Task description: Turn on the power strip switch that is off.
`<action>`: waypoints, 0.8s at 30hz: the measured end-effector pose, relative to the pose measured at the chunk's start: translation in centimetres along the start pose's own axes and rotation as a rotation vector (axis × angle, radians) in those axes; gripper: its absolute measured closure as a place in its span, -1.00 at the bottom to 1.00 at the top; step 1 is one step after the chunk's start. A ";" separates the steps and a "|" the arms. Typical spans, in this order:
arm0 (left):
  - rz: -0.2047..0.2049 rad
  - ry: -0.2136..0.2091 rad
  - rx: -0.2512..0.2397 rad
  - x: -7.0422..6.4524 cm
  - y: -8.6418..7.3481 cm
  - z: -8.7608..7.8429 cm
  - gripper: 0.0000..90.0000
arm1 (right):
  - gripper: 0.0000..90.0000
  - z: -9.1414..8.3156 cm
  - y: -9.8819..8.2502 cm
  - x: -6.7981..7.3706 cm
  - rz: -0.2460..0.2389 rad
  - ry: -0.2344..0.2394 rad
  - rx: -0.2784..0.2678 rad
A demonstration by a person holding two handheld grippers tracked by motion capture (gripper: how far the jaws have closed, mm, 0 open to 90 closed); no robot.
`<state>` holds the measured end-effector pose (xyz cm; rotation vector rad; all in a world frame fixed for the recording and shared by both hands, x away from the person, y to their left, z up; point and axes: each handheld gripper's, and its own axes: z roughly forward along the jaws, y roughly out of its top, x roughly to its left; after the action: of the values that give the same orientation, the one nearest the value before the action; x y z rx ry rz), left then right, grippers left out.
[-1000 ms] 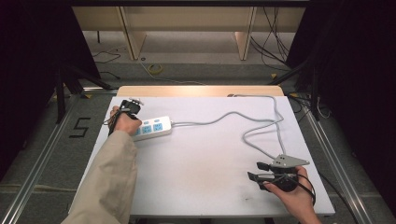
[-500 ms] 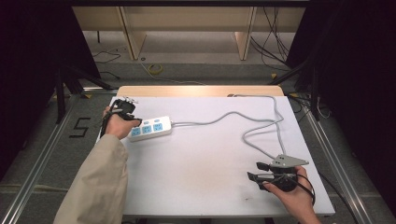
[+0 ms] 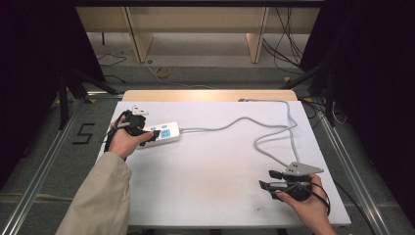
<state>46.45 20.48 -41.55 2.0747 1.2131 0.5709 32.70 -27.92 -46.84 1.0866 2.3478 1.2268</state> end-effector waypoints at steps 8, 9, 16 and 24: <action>0.031 -0.034 -0.104 -3.0 -1.3 -1.5 -0.41 | -0.05 0.1 0.0 0.0 -0.001 0.001 0.004; 0.032 -0.037 -0.111 -3.3 -1.5 -1.6 -0.42 | -0.05 0.1 0.0 0.0 -0.001 0.000 0.004; 0.068 -0.097 -0.134 -5.9 -3.6 -2.2 -0.46 | -0.10 0.1 0.0 0.0 0.005 -0.003 -0.001; 0.114 -0.117 -0.141 -7.5 -5.8 -2.1 -0.50 | -0.11 0.1 0.0 0.0 0.000 -0.005 0.003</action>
<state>38.10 16.63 -44.67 2.0370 0.9651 0.5622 32.73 -27.82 -46.92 1.0894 2.3469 1.2199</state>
